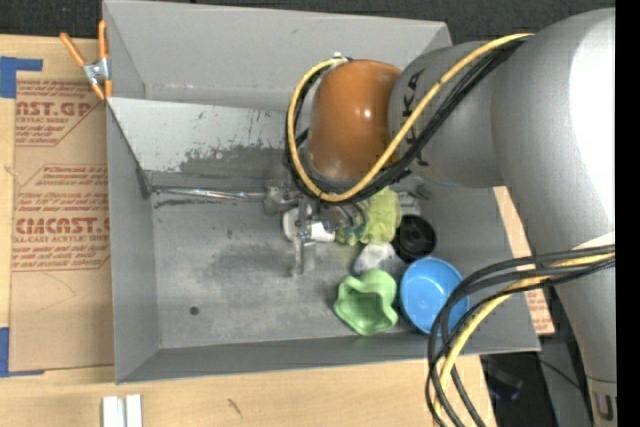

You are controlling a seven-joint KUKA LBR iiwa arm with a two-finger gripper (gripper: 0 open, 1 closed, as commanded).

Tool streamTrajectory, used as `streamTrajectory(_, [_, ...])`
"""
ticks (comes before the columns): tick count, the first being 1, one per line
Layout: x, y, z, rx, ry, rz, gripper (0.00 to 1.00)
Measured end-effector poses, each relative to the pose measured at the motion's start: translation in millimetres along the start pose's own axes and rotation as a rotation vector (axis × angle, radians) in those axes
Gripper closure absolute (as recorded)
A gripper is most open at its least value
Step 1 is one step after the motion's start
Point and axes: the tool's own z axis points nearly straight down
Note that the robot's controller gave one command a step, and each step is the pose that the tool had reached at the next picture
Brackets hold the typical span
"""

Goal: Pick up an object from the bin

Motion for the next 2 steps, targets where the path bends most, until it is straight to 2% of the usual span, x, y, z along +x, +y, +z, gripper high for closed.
streamTrajectory(1, [7.1, -37.4, 2.2, -0.001, 0.001, 0.146, 1.00])
streamTrajectory(2, [7.1, -37.4, 2.2, -0.001, 0.001, 0.146, 1.00])
